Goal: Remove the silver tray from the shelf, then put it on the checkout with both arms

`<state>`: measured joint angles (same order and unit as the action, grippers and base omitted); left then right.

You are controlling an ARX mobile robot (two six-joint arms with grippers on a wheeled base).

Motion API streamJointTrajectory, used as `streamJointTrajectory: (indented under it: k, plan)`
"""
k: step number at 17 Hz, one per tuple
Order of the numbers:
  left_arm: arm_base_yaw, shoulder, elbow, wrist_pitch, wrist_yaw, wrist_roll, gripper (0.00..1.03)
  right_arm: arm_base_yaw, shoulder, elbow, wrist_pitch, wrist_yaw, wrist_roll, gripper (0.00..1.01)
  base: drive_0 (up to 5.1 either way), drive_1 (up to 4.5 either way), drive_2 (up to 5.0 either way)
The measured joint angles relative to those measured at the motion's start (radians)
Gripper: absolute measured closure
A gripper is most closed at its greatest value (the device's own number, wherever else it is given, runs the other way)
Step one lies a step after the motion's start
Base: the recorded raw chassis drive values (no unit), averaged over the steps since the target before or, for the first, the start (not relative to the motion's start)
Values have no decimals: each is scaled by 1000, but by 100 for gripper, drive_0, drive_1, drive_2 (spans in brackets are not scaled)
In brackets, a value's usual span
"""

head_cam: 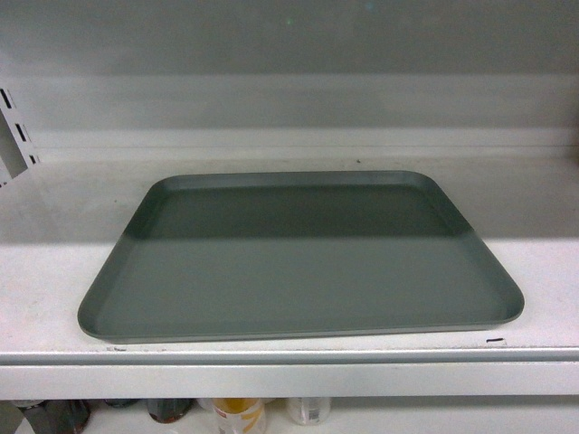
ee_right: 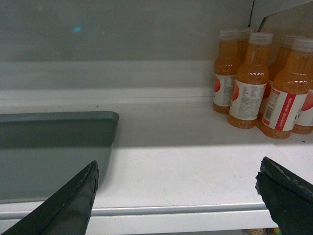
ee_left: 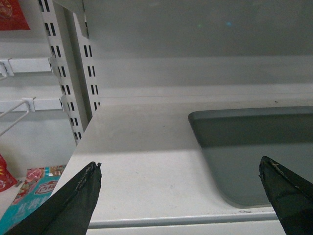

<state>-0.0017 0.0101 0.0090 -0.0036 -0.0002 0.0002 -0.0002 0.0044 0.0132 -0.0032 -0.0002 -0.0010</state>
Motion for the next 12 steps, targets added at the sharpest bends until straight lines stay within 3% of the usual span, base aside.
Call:
streamJointTrajectory:
  k: [12]
  plan:
    - [0,0,0,0,0,0,5,0,0,0,0,0,0,3,0,0,0]
